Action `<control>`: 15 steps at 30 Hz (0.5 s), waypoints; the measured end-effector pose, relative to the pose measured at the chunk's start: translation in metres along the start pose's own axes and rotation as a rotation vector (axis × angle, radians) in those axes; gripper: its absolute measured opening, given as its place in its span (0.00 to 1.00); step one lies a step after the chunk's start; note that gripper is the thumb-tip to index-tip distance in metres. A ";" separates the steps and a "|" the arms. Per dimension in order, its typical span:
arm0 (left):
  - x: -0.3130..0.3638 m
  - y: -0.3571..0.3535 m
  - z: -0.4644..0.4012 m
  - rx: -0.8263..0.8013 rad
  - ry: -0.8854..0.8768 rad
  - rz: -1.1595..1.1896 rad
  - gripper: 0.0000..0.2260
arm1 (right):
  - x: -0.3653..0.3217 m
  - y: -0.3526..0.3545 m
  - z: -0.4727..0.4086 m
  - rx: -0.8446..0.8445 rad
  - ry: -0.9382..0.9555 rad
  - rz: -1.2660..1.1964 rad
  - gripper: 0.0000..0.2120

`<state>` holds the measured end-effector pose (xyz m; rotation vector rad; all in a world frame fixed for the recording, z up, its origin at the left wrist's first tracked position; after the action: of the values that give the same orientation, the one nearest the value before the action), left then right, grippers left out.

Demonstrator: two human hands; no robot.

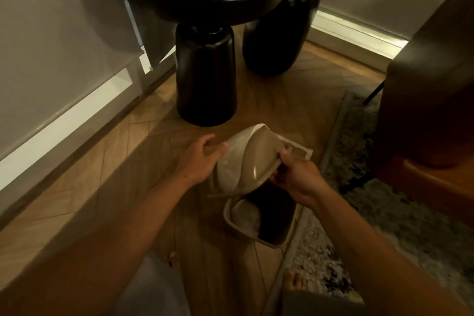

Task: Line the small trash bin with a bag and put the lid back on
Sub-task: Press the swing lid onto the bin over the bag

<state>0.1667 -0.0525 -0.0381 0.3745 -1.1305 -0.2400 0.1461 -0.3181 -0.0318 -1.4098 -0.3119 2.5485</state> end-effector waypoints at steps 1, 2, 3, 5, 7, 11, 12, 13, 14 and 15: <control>-0.005 -0.007 -0.002 -0.042 0.062 0.027 0.50 | 0.000 0.006 0.002 -0.010 0.011 -0.019 0.14; -0.008 -0.015 -0.003 -0.094 0.105 0.043 0.53 | -0.001 0.011 0.005 -0.023 0.022 -0.038 0.15; -0.009 -0.025 -0.001 -0.159 0.128 0.047 0.53 | -0.001 0.017 0.007 -0.029 0.032 -0.058 0.15; -0.009 -0.047 0.008 -0.305 0.149 0.072 0.47 | -0.001 0.027 0.009 -0.033 0.049 -0.092 0.15; -0.006 -0.063 0.013 -0.364 0.157 0.124 0.38 | -0.001 0.038 0.010 -0.021 0.060 -0.099 0.15; 0.005 -0.077 0.013 -0.257 0.071 -0.005 0.28 | -0.006 0.068 0.009 0.116 0.119 0.055 0.14; 0.007 -0.079 0.013 -0.233 0.054 -0.017 0.28 | -0.007 0.078 0.008 0.171 0.153 0.134 0.12; 0.008 -0.083 0.012 -0.221 0.039 -0.002 0.27 | -0.006 0.089 0.006 0.235 0.179 0.195 0.11; 0.009 -0.086 0.012 -0.215 0.024 0.019 0.27 | -0.004 0.098 0.006 0.297 0.189 0.226 0.13; 0.009 -0.089 0.011 -0.217 0.010 0.032 0.26 | -0.001 0.105 0.006 0.346 0.197 0.251 0.17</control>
<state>0.1603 -0.1389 -0.0626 0.1649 -1.0873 -0.3284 0.1330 -0.4196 -0.0575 -1.6218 0.3429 2.4593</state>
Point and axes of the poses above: each hand's wrist, its own z-axis away from the middle knuckle, its own y-axis out of the back of the hand, x = y × z, the point moved 9 cm from there along -z, towards the middle knuckle, and after that the axes turned 7 degrees about y, right-handed, at the moved point
